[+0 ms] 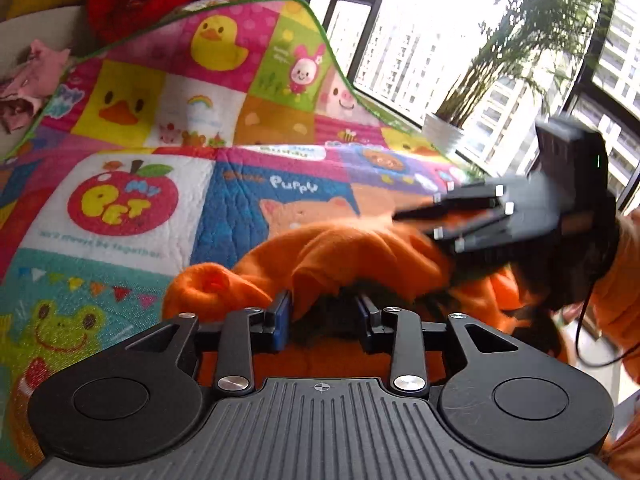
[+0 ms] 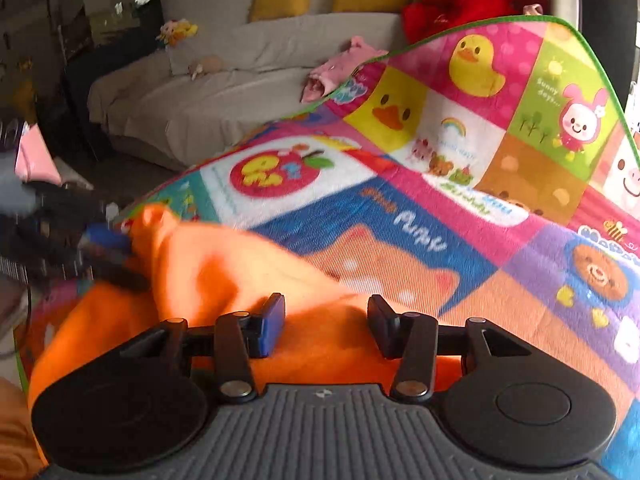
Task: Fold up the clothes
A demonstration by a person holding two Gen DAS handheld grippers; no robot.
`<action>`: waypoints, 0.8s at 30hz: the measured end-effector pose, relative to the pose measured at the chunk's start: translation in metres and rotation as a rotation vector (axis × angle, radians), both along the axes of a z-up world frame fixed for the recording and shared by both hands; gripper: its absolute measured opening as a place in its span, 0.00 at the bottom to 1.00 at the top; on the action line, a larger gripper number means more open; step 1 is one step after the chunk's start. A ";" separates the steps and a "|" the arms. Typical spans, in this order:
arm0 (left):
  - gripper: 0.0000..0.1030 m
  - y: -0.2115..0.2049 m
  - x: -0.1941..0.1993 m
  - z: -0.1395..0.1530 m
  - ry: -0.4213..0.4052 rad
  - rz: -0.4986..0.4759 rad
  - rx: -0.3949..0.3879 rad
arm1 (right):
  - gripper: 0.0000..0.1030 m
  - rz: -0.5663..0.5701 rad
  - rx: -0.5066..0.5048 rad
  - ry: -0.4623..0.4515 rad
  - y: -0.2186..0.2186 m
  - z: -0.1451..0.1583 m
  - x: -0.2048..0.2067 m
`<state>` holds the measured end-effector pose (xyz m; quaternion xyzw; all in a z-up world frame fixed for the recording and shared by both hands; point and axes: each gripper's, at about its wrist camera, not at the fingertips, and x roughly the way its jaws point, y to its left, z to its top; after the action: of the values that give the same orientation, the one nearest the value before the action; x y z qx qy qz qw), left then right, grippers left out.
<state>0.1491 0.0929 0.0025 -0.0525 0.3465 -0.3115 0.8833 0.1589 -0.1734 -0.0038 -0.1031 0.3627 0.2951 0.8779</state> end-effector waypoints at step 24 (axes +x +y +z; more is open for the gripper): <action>0.63 0.005 0.003 -0.010 0.183 0.066 -0.024 | 0.52 -0.270 0.141 0.180 -0.079 -0.024 0.000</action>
<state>0.1524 0.0978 -0.0078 -0.1026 0.4201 -0.2802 0.8570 0.1593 -0.2522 -0.0276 0.0351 0.4287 0.2074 0.8786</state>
